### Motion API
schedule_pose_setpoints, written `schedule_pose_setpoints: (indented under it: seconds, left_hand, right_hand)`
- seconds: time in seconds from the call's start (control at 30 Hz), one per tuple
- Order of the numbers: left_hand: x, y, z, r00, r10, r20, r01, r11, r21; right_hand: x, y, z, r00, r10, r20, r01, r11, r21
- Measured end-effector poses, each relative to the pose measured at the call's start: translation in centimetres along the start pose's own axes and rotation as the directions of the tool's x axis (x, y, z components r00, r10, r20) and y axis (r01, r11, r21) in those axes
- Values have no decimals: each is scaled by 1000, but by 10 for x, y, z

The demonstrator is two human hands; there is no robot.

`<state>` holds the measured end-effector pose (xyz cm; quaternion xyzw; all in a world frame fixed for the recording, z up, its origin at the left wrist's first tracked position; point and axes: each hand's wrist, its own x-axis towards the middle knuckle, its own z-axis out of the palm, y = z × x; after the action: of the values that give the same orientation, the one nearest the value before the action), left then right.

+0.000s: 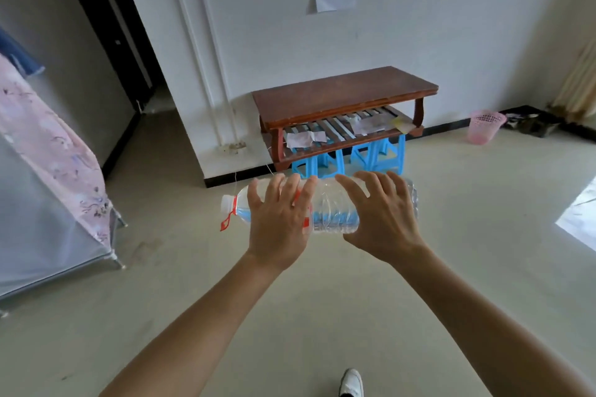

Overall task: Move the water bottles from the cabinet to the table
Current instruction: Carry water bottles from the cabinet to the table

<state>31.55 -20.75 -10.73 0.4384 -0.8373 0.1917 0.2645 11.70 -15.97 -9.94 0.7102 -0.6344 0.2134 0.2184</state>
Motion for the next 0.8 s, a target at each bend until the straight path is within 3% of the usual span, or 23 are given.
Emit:
schedule_pose_setpoints:
  seconds: [0.23,0.47,0.8]
  left_hand:
    - [152,-22,97,996,37,77,-41,998,45]
    - [255,-60,172,997,-9,81,7,999,33]
    - [389,-134,362,987,-81,141,83,997,-10]
  right_hand:
    - [122,93,85,994,68,81,-72,996,49]
    - [239,153,156,995,4,99,-11,997,75]
    - [404,233,325,962,-92,256,68,992,103]
